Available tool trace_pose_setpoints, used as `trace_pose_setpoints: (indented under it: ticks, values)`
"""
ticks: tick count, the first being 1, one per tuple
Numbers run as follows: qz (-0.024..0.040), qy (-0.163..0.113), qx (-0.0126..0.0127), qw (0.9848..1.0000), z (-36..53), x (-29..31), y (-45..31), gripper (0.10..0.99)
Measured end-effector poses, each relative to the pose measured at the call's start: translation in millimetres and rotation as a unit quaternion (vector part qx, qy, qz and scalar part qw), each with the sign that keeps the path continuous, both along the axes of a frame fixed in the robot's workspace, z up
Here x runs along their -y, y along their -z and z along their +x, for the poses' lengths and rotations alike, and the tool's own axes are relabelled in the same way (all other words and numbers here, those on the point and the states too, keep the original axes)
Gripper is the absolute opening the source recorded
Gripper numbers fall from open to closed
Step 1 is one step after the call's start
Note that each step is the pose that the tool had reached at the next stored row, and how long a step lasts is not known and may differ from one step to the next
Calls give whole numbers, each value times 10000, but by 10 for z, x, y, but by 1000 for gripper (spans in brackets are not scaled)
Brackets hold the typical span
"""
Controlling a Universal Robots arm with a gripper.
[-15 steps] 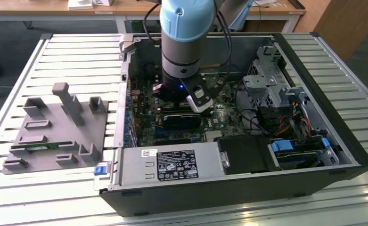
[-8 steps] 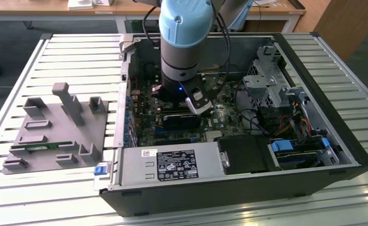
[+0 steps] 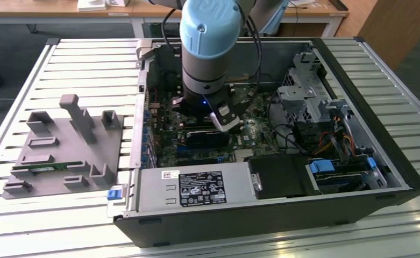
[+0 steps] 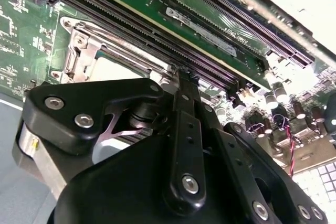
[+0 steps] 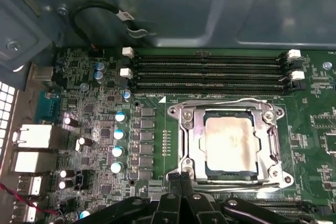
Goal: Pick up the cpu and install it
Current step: 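Install the second cpu locking lever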
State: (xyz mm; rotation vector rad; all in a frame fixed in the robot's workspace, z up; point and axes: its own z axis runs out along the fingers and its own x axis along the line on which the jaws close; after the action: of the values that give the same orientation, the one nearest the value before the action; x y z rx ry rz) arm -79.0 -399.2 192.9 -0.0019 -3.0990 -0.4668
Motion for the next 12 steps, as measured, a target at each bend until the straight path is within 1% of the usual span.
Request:
trace_pose_setpoints:
  ticks: [5, 7, 11, 12]
  values:
    - [31, 0, 0, 10000, -17, -29, 24, 106]
    - [33, 0, 0, 10000, -26, -39, 32, 106]
    - [32, 0, -1, 10000, -30, -41, 31, 106]
    - [33, 0, 0, 10000, -30, -42, 20, 106]
